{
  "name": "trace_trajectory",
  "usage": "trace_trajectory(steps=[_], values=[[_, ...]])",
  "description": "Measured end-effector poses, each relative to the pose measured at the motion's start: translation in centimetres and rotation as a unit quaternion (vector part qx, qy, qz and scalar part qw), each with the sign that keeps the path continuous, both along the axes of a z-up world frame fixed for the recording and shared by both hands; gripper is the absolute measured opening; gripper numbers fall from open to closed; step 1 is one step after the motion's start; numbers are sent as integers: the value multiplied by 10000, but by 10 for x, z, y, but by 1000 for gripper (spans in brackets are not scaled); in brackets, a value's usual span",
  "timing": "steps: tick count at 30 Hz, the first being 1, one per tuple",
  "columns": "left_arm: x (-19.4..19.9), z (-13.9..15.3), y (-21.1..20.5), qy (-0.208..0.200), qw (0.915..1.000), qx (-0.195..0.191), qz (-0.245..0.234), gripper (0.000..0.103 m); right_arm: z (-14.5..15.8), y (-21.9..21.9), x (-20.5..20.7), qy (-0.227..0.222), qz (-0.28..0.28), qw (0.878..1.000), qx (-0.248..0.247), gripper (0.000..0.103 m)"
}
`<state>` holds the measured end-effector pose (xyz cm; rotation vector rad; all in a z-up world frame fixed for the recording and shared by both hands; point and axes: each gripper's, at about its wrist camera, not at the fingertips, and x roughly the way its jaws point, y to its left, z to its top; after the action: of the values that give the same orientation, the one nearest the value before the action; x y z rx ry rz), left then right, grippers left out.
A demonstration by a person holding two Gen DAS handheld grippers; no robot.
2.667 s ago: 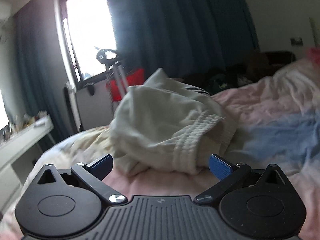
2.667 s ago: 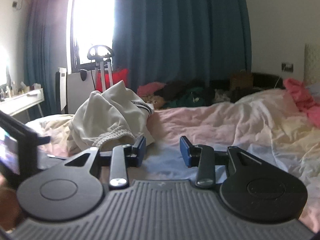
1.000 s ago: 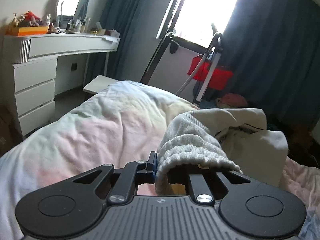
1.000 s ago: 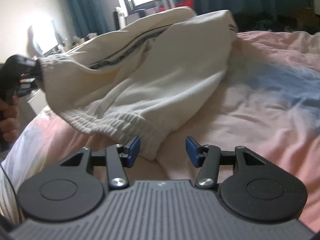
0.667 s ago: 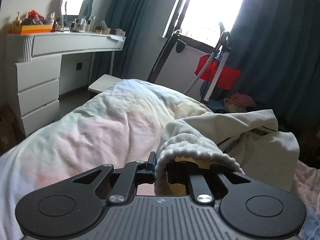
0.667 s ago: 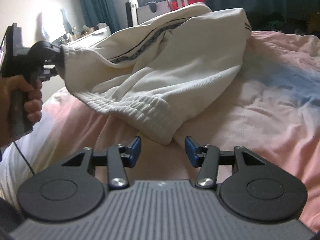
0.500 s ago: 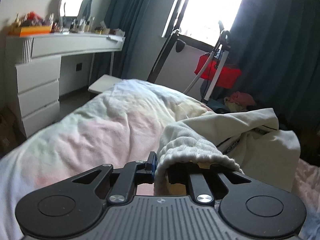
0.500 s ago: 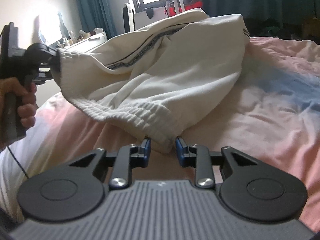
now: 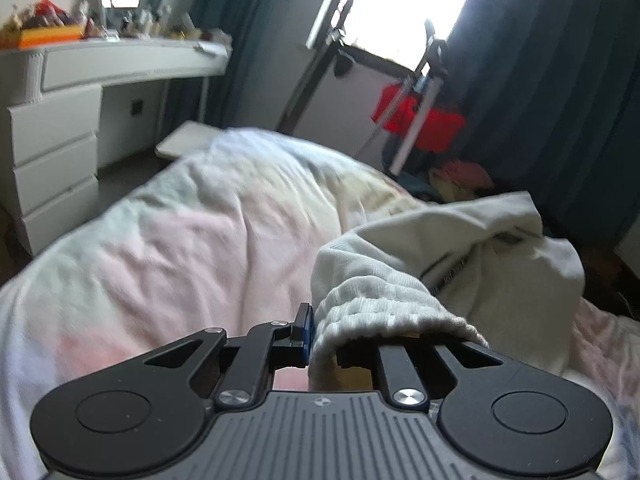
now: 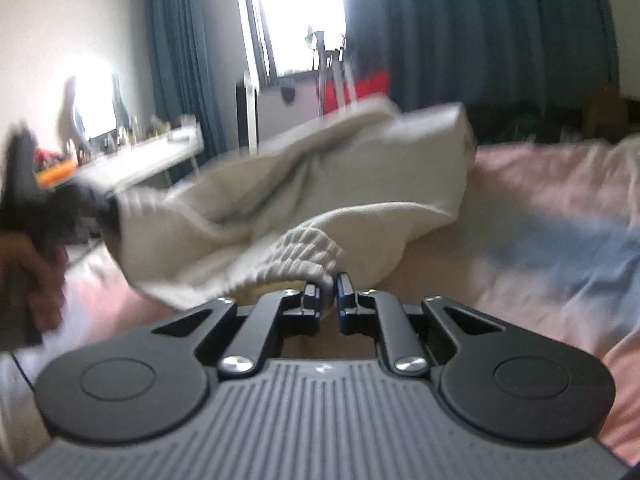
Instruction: Fold clothes
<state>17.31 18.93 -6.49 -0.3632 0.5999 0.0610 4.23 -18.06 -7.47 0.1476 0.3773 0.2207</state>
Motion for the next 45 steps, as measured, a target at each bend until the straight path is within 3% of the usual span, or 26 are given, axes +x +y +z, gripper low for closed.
trace_trajectory(steps=[4, 8, 10, 12, 14, 16, 20, 22, 25, 28, 29, 30, 33, 35, 37, 39, 42, 45], values=[[-1, -11, -1, 548, 9984, -6, -164, 15, 24, -16, -29, -118, -135, 9998, -10, 11], [-12, -23, -1, 1271, 9904, -256, -477, 19, 2, -15, -27, 508, -141, 9977, -422, 11], [-25, -20, 1, 1443, 9875, -364, -519, 21, -9, -15, -23, 767, -186, 9953, -557, 11], [-42, -12, 5, 1387, 9875, -535, -522, 27, -12, -19, -21, 941, -184, 9943, -457, 11], [-61, -3, 12, 1174, 9878, -843, -581, 45, -11, -22, -21, 1070, -170, 9937, -299, 12], [-82, 5, 18, 928, 9861, -1199, -680, 53, -10, -27, -25, 1163, -153, 9931, -23, 14], [-92, 12, 16, 684, 9770, -1766, -981, 64, -5, -40, -37, 1338, -88, 9896, 523, 14], [-83, 10, 8, 638, 9744, -1842, -1118, 71, 0, -46, -43, 1367, -37, 9879, 731, 14], [-70, 4, -5, 672, 9712, -1921, -1238, 72, 5, -57, -50, 1443, 153, 9831, 1115, 17], [-50, -12, -15, 989, 9704, -1836, -1218, 69, 3, -68, -51, 1496, 303, 9740, 1675, 46], [-44, -15, -18, 1028, 9712, -1749, -1251, 68, 2, -72, -50, 1500, 291, 9707, 1857, 61], [-38, -19, -22, 1027, 9723, -1622, -1333, 66, -1, -74, -47, 1522, 224, 9682, 1973, 67], [-26, -23, -26, 968, 9778, -1216, -1403, 34, -12, -79, -36, 1641, 29, 9593, 2298, 67], [-22, -21, -20, 827, 9788, -1302, -1350, 13, -24, -84, -28, 1762, -113, 9491, 2608, 67], [-27, -13, -3, 479, 9780, -1679, -1139, 11, -37, -88, -18, 1878, -339, 9358, 2964, 67], [-32, -6, 14, 122, 9760, -1984, -894, 11, -44, -88, -10, 1792, -613, 9305, 3134, 67], [-33, -9, 34, -16, 9830, -1808, -328, 10, -53, -82, 4, 1717, -682, 9278, 3242, 67], [-22, -25, 44, 409, 9890, -1421, 49, 11, -64, -68, 18, 2048, -372, 9243, 3198, 67]])
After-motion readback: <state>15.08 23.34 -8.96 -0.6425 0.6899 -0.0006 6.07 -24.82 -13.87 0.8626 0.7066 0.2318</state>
